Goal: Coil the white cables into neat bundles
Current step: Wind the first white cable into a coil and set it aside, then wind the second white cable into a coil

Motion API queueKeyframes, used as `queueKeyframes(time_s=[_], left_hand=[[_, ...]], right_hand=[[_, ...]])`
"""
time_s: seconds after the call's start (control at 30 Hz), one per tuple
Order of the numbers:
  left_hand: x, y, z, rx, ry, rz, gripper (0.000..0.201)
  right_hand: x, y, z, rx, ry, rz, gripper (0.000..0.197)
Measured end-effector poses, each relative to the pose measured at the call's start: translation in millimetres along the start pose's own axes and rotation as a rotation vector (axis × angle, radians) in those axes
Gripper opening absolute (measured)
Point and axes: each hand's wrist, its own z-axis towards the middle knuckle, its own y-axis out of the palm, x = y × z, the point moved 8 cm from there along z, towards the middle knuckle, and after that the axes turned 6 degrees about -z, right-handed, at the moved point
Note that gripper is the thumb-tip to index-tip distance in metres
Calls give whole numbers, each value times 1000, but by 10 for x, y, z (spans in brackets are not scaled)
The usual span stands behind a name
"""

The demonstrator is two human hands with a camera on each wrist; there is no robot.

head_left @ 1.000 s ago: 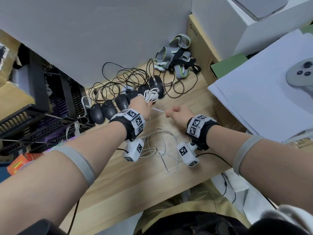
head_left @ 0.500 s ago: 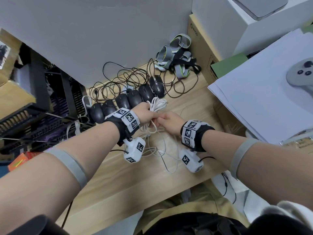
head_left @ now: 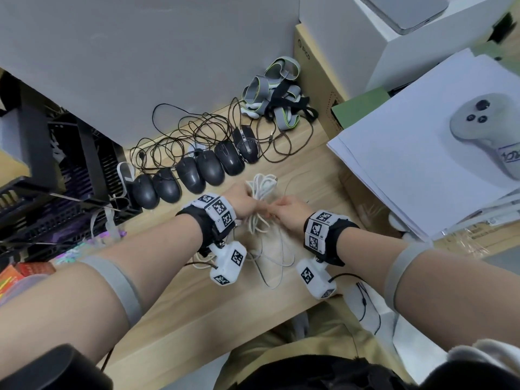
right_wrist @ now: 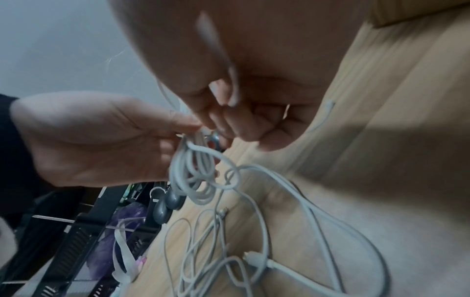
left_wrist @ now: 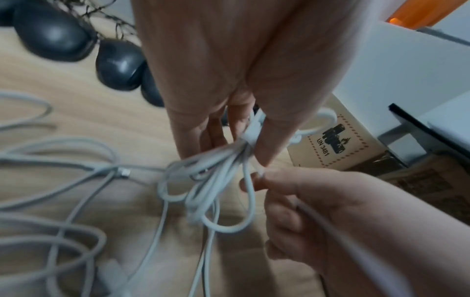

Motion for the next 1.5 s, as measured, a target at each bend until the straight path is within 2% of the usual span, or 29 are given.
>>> queueKeyframes(time_s=[0.1,0.2,0.3,0.37,0.4,0.47,0.57,0.6,0.67,0.7,0.77,0.83,1.0,1.13,1.27,1.37,1.5], left_hand=[[-92,205,65,-46,-96,-60,25],[73,379,163,-118,-137,-63,39],[321,560,222,-179,-166,-138,37],[459,693,254,-210,-184,-224,44],[511,728,331,-187,-177,-245,53],[556,794,530,-118,-167,-212,69],[602,977,680,-111,-202,-305,72],[662,1061,646,-146,-209,-356,63],[761,1227,512,-239,-214,-403,27],[768,1293,471,-274,-226,-400,18],[735,1332,435,-292,-232,-356,17],[666,1218,460,-282,-214,-292,24],[224,540,449,-138,-207,-183,27],[-453,-36,270,11,-246,-151,25],[-1180,-382,-33,130,-282,-177,24],[-1603,-477,-201,189,-312,-181,28],[-1958,-404,-306,155,-346,-204,27]], right_hand=[[168,-225,-108,182,-21,-180,21],[159,-453,-316,359,-156,-336,32],[315,-597,-482,413,-122,-322,24],[538,-664,-553,409,-30,-238,32],[635,-691,-577,413,-5,-219,34],[802,-692,-593,382,8,-257,25],[997,-556,-579,238,-23,-336,9],[1060,-525,-572,200,-24,-347,10],[1158,-500,-554,154,-6,-367,10],[1186,-494,-541,136,1,-371,10],[1225,-474,-502,102,11,-382,11],[1223,-435,-445,70,15,-411,12],[1012,-189,-249,-13,-48,-489,7],[669,206,-87,-89,-149,-561,10],[345,590,39,-121,-196,-597,15],[210,742,128,-88,-219,-626,17],[262,1001,173,-191,-236,-757,25]])
